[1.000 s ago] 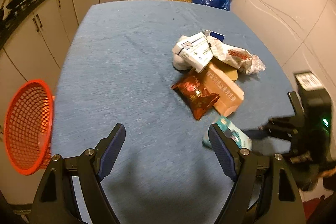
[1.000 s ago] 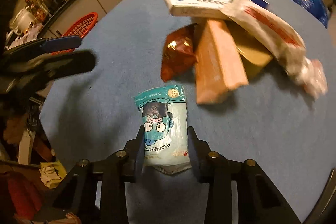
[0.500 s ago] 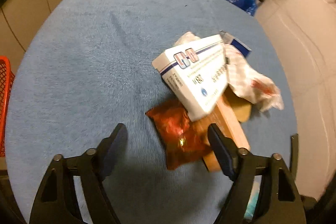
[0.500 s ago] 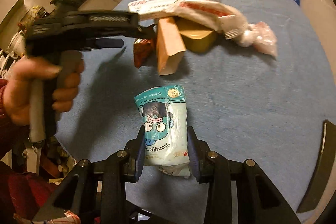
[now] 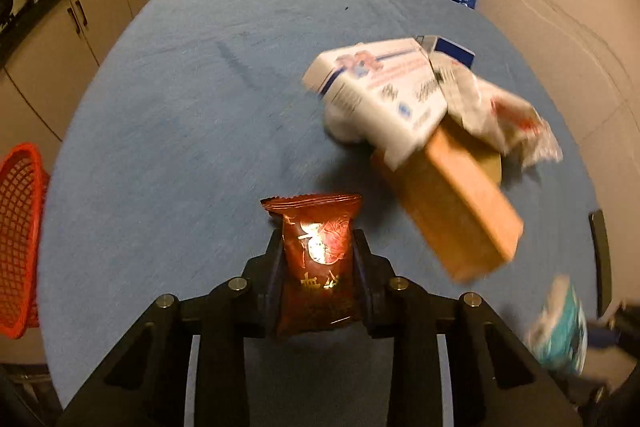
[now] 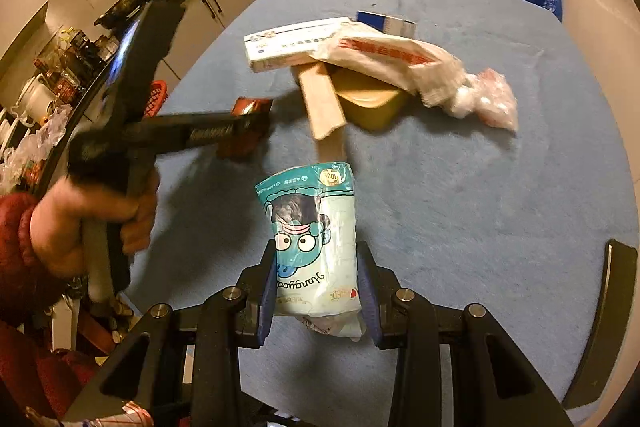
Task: Collect trash
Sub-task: 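Grasp the brown snack wrapper with the left tool while the right tool holds the tissue pack, then carry the wrapper and tissue pack over the red basket and release both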
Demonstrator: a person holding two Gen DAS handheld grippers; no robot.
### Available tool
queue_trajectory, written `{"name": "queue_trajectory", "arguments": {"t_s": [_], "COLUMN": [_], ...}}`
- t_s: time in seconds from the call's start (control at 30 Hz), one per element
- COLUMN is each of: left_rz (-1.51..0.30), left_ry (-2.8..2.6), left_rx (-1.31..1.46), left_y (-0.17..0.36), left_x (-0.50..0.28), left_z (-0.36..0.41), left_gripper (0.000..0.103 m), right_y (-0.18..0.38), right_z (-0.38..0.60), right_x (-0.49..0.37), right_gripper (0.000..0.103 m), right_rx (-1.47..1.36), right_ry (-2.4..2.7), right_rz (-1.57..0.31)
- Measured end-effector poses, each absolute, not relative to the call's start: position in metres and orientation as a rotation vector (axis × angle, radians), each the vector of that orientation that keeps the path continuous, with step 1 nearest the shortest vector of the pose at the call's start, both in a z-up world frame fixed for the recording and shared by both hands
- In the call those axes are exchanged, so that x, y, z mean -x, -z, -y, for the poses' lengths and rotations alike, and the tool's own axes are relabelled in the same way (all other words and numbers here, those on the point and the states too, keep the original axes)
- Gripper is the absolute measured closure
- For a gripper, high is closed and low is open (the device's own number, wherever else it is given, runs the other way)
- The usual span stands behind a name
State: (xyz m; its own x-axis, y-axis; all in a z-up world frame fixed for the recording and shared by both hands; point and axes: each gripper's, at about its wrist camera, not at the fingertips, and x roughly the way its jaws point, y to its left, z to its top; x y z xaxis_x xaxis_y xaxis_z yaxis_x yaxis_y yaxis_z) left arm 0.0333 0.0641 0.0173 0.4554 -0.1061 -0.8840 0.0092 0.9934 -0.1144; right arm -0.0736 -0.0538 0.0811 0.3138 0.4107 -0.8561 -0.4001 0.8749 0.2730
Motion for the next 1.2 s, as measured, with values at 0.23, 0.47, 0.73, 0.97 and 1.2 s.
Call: {"name": "queue_trajectory", "arguments": {"t_s": [0.23, 0.47, 0.73, 0.97, 1.2], "left_rz": [-1.030, -0.972, -0.929, -0.904, -0.892], "left_ry": [0.071, 0.050, 0.018, 0.010, 0.009], "left_rx": [0.052, 0.070, 0.060, 0.058, 0.056], "left_y": [-0.034, -0.057, -0.074, -0.085, -0.089], "left_x": [0.006, 0.025, 0.046, 0.056, 0.062], "left_z": [-0.088, -0.120, -0.146, -0.163, -0.173], "left_gripper": [0.073, 0.073, 0.073, 0.073, 0.073], "right_y": [-0.079, -0.081, -0.085, -0.091, -0.094], "right_z": [0.018, -0.012, -0.028, -0.041, -0.050], "right_x": [0.070, 0.069, 0.070, 0.073, 0.075], "right_gripper": [0.064, 0.064, 0.064, 0.064, 0.064], "right_rx": [-0.010, -0.009, -0.003, 0.000, 0.002], "right_ry": [-0.546, -0.569, -0.585, -0.589, -0.591], "right_rz": [-1.136, -1.134, -1.118, -1.104, -1.102]}}
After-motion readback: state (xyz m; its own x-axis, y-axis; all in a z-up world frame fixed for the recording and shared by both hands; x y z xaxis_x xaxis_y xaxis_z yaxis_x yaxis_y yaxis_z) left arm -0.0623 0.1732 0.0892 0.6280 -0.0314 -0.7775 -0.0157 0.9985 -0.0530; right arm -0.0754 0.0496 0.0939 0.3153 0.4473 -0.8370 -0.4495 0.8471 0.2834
